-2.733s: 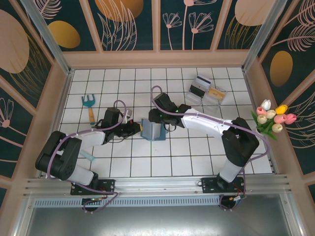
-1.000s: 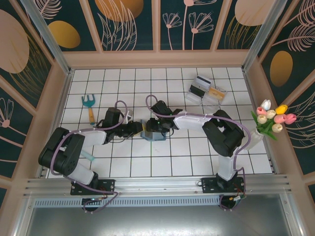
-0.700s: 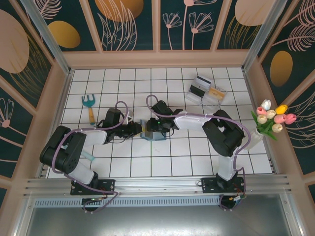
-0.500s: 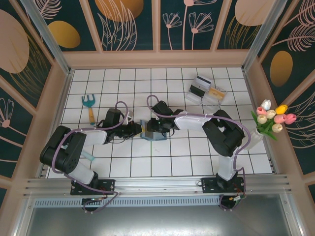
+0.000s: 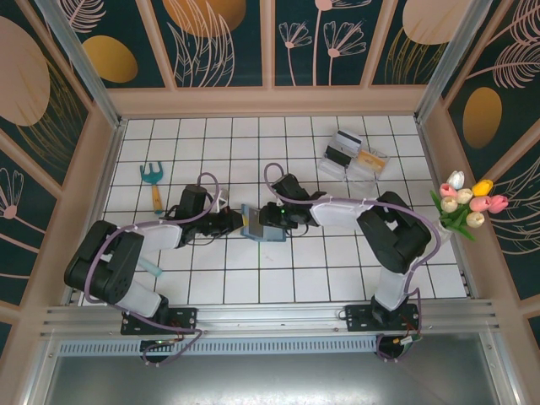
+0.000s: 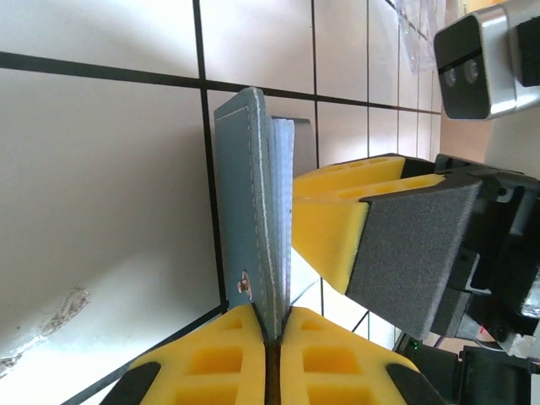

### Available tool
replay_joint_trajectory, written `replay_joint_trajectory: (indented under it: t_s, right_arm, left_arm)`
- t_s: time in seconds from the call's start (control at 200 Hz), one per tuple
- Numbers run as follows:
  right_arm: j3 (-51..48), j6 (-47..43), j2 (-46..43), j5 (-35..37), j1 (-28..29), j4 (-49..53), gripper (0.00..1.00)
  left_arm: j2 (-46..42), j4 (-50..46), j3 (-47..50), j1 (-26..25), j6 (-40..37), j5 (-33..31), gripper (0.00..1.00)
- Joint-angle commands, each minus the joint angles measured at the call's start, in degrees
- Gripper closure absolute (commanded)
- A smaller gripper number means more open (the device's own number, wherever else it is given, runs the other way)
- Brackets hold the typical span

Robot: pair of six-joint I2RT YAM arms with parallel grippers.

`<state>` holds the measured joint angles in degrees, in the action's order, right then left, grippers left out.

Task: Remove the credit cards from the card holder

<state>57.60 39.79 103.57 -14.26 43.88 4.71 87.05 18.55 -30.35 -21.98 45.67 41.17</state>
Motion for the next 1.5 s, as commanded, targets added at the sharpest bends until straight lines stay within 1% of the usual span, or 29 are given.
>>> replay_joint_trajectory:
  t_s: [0.0,0.19,0.59,0.826,0.936,1.106,1.206,1.376,1.436,1.491]
  right_arm:
    - [-0.27,1.25,2.06,-1.46,-0.10,-0.40,0.60]
    - [1.78,0.51,4.22,-1.21,0.26,1.16,0.60]
    - [4.19,0.22,7.77,-1.38,0.77,2.41,0.60]
    - [4.80,0.01,8.85,-1.94,0.52,2.25,0.60]
    - [3.64,-0.02,6.89,-3.14,-0.22,0.75,0.60]
    - [-0.43,1.90,2.12,-6.95,-1.95,-5.11,0.59]
    - [-1.50,1.90,-0.84,-5.61,-1.70,-5.79,0.59]
    - [-2.08,-0.99,-5.49,-1.52,0.30,-4.78,0.51]
    - [-2.37,-1.62,-6.67,-0.09,1.30,-4.70,0.46]
    - [-2.50,-2.14,-7.28,0.58,2.06,-4.75,0.43]
  left_arm:
    - [-2.16,1.97,-0.91,-0.16,0.29,2.28,1.00]
    - [-2.06,8.19,0.73,-0.24,4.08,4.99,1.00]
    - [-2.14,11.03,1.12,-0.15,4.37,6.71,1.00]
    - [-1.70,11.20,1.58,-0.17,3.70,6.57,1.00]
    - [-1.91,10.44,1.75,-0.22,3.12,6.05,1.00]
    - [-2.31,8.96,1.44,-0.17,2.37,5.05,1.00]
    - [-2.58,6.42,0.78,-0.17,1.37,3.54,1.00]
    - [-2.41,5.01,0.42,-0.16,0.70,2.90,1.00]
    - [-2.24,4.32,0.29,-0.16,0.52,2.46,1.00]
    - [-2.06,4.37,0.20,-0.15,0.54,2.34,1.00]
